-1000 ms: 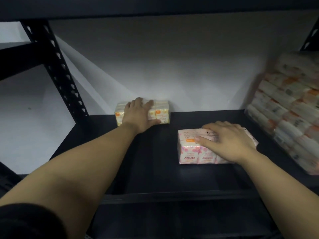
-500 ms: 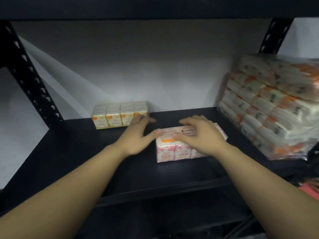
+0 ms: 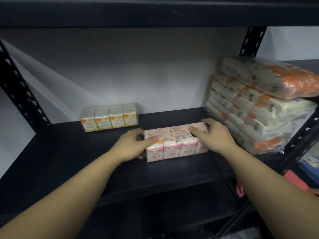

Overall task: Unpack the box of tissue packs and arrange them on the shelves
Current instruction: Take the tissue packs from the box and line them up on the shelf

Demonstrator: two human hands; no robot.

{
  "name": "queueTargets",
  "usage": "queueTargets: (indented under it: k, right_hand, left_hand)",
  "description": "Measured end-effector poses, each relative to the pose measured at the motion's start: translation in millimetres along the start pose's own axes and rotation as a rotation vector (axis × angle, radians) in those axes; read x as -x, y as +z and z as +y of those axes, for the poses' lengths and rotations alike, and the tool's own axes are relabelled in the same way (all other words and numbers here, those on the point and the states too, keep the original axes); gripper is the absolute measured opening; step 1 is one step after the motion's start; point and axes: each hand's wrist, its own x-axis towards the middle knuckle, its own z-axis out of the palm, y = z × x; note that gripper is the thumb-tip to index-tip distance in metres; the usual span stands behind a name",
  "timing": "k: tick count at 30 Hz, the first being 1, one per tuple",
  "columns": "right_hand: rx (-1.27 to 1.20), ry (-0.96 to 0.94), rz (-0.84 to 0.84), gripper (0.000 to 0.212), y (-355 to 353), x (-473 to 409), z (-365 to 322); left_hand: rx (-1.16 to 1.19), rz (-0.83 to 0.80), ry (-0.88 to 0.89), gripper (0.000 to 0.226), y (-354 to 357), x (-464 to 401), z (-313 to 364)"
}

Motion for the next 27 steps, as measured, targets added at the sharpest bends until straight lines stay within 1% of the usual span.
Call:
queueTargets:
  k: [4,7,10,14,16,18,20,22,23,25,27]
  right_hand:
    - [-0.100,-0.044,0.079,0.065,-1,1,-3]
    - [-0.188,-0.094,0.091,0.055,-1,9,-1]
    - [-0.248,-0.118,0.082,0.058,3,22,9]
    - [-0.300,-0.109,0.057,0.065,8,33,14]
    - [-0.289,-0.084,0.075,0.060,7,32,10]
    - [-0.240,-0.042,0.087,0.051,7,28,5]
    - [-0.201,-0.033,0.088,0.050,8,22,4]
    - [-0.215,-0.047,0.094,0.047,7,16,5]
    - [-0.241,-0.057,0.099,0.048,6,13,7]
    - [-0.269,-0.074,0.105,0.052,4,9,11]
    - [-0.279,-0.082,0.098,0.057,5,10,15]
  left_hand:
    - [-0.069,0.097,0.101,0.045,-9,-5,0]
    - [-0.073,0.158,0.173,0.050,-9,-2,-2]
    - [0.018,0.186,0.214,0.060,-4,6,-12]
    - [0.103,0.161,0.223,0.069,-2,13,-21]
    - [0.076,0.190,0.169,0.067,-3,11,-16]
    - [-0.012,0.220,0.092,0.065,-5,5,-10]
    - [-0.064,0.208,0.059,0.057,-5,-2,-5]
    - [-0.025,0.224,0.084,0.046,-5,-4,1]
    - [0.014,0.252,0.105,0.044,-6,-6,3]
    - [0.062,0.302,0.149,0.046,-7,-7,6]
    - [0.020,0.317,0.174,0.047,-5,-7,5]
